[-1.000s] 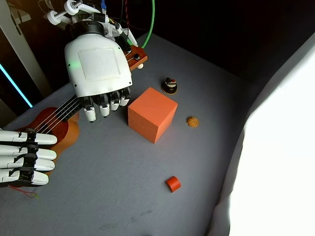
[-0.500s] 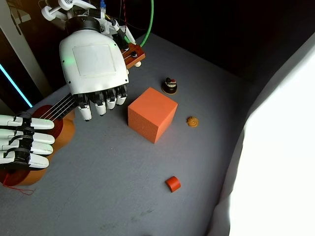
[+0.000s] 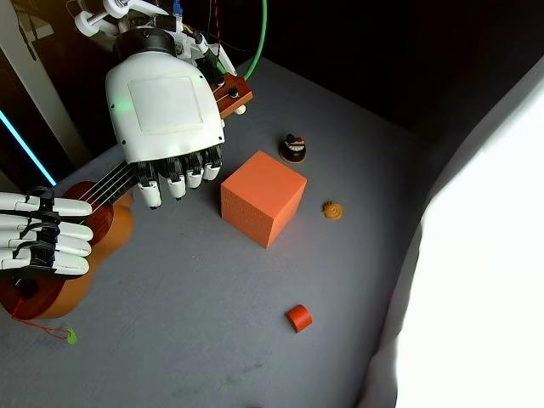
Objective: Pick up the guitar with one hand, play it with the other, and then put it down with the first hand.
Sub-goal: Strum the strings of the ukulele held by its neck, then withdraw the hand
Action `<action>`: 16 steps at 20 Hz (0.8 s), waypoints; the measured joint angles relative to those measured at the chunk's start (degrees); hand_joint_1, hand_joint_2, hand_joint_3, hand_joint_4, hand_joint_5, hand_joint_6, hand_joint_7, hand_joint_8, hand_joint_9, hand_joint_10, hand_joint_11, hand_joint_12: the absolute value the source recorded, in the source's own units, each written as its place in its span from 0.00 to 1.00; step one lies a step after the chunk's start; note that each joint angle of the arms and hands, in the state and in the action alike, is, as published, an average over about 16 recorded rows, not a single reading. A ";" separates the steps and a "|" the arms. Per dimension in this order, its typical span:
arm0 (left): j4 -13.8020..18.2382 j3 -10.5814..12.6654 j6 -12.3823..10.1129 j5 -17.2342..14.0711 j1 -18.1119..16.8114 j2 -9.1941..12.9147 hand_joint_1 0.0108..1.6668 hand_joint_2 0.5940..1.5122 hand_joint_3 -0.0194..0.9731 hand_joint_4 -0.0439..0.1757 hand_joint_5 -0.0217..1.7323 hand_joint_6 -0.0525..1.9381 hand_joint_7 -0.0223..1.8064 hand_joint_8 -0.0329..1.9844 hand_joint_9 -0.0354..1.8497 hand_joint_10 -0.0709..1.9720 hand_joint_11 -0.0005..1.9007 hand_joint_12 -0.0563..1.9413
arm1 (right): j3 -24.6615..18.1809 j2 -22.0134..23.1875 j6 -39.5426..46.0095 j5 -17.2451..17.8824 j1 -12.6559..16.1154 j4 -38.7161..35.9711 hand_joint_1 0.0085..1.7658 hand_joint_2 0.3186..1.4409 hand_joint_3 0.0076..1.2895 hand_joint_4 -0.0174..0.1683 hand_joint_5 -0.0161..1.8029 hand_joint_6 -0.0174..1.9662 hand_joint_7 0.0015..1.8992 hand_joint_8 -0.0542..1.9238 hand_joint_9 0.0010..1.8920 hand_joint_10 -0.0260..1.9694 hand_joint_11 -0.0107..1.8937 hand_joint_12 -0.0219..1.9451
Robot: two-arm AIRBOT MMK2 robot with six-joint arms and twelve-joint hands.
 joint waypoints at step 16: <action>0.03 0.02 0.51 0.31 0.05 0.00 0.86 0.55 0.00 0.81 0.66 0.95 0.69 0.99 0.75 0.98 0.75 0.98 | -2.00 1.34 1.57 0.88 -0.68 -2.65 0.09 0.89 0.01 0.05 0.08 0.01 0.12 0.03 0.02 0.21 0.02 0.36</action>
